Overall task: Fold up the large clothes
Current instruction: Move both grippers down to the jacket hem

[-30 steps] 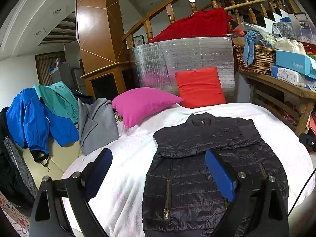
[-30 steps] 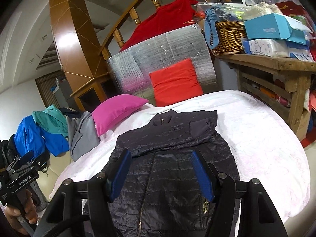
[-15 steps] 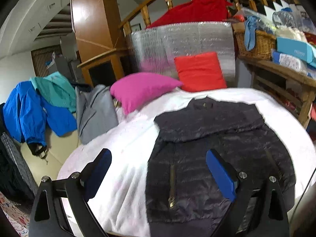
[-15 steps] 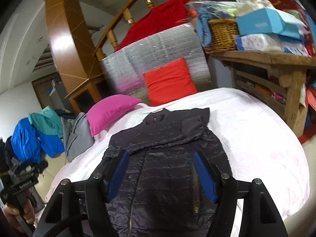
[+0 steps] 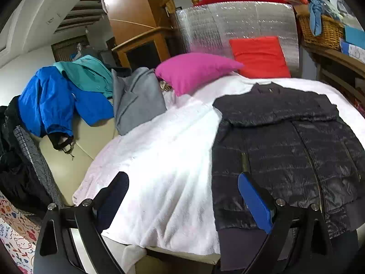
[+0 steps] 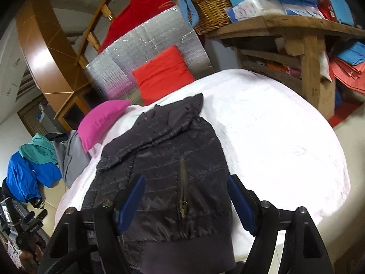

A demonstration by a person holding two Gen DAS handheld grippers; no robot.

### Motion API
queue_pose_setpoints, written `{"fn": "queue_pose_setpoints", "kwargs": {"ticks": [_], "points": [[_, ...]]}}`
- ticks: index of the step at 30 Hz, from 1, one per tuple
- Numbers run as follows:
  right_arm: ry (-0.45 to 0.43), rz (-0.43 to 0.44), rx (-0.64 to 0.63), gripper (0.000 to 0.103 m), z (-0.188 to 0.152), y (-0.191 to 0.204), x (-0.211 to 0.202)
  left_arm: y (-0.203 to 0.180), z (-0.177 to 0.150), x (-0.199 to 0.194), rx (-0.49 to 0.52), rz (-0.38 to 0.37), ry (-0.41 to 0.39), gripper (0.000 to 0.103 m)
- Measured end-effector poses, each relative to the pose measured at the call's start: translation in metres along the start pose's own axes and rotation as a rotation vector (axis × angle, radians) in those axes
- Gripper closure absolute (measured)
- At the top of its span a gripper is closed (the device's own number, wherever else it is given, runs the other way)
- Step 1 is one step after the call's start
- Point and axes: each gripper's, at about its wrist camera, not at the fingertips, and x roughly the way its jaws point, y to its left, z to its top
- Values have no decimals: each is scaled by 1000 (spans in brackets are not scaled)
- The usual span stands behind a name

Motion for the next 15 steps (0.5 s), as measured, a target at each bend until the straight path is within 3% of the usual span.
{"fn": "queue_pose_setpoints", "kwargs": {"ticks": [5, 15], "points": [[13, -7, -24, 26, -2, 5, 2, 5, 7, -7, -6, 16, -39, 7], [27, -12, -58, 26, -4, 20, 6, 9, 9, -10, -17, 3, -41, 7]]}}
